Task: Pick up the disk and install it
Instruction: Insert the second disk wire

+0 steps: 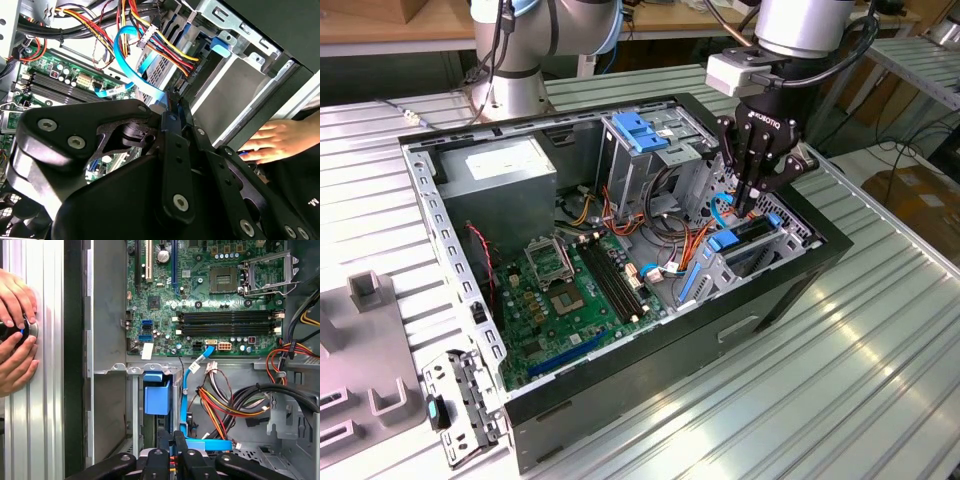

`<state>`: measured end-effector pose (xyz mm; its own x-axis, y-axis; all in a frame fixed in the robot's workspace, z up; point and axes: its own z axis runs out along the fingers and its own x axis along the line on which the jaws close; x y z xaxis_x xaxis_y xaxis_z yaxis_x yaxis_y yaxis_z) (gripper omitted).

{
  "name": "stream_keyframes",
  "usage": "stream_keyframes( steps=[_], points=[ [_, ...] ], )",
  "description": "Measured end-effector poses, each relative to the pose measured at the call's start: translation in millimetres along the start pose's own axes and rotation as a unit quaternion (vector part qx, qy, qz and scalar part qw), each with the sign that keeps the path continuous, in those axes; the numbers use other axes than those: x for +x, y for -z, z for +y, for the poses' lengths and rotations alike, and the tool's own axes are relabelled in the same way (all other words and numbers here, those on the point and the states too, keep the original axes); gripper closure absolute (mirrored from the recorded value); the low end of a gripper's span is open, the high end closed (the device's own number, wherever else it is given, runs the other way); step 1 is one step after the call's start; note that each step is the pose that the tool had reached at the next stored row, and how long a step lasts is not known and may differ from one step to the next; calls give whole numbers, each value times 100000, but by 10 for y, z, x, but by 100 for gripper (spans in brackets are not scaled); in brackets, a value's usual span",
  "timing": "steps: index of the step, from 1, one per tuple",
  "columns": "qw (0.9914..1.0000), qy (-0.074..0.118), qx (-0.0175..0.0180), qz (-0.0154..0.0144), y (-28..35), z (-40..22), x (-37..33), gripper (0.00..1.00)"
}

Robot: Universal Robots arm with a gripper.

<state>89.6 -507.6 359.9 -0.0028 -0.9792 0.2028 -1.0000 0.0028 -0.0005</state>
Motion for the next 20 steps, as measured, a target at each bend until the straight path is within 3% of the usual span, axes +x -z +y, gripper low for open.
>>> stream_keyframes(
  steps=[1, 3, 5, 8, 12, 15, 18, 20],
  points=[
    [100000, 0, -2, -5, 0, 0, 0, 84],
    [99999, 4, 33, -364, -7, 0, 22, 84],
    [99999, 9, 36, -502, -16, 0, 49, 84],
    [99999, -1, 68, -540, -41, 0, 112, 84],
    [99998, -1, 117, -547, -48, -1, 120, 84],
    [99998, -48, 384, -565, -52, 0, 119, 84],
    [99992, -157, 1024, -680, -55, 3, 119, 84],
    [99989, -185, 1216, -803, -57, 5, 120, 84]
  ],
)
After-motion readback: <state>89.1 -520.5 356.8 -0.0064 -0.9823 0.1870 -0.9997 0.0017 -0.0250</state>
